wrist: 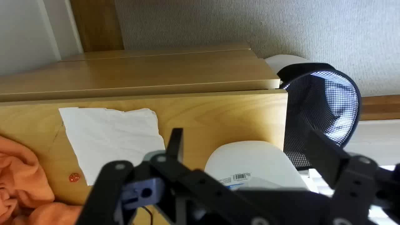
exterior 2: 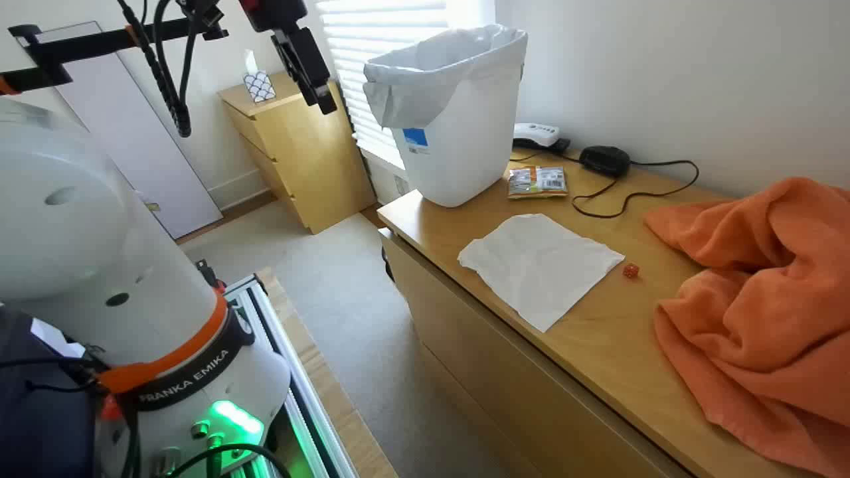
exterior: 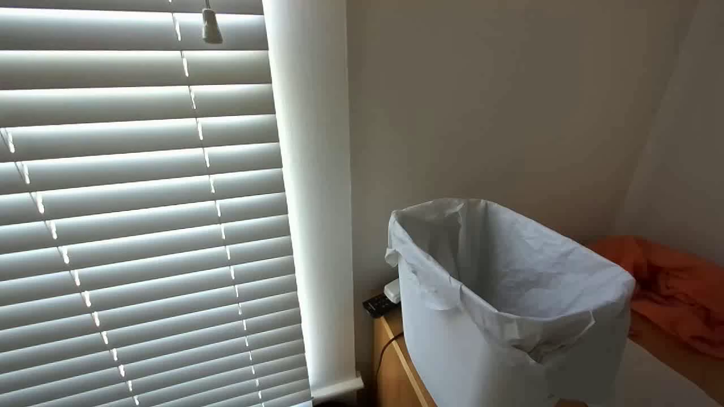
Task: Place the small item on the paper towel, then fold the paper towel
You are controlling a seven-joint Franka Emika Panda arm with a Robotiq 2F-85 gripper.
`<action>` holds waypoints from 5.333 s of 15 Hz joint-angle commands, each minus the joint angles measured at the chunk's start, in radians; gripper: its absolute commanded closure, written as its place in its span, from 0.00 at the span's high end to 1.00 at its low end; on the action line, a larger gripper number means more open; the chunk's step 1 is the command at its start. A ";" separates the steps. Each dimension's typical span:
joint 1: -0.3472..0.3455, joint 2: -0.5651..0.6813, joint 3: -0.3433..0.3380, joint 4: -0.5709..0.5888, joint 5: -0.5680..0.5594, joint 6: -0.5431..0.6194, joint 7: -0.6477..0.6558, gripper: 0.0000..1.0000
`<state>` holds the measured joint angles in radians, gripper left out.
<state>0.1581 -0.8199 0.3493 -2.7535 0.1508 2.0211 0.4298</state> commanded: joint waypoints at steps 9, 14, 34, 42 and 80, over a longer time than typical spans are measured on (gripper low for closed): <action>-0.005 0.012 -0.009 0.003 -0.012 -0.005 0.003 1.00; -0.148 0.100 -0.080 0.016 -0.115 0.040 -0.010 1.00; -0.342 0.417 -0.364 0.152 -0.299 0.331 -0.290 1.00; -0.430 0.670 -0.440 0.251 -0.326 0.446 -0.144 1.00; -0.381 1.203 -0.519 0.543 0.006 0.543 -0.208 1.00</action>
<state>-0.2393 0.3819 -0.1531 -2.2118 0.1463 2.5666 0.2290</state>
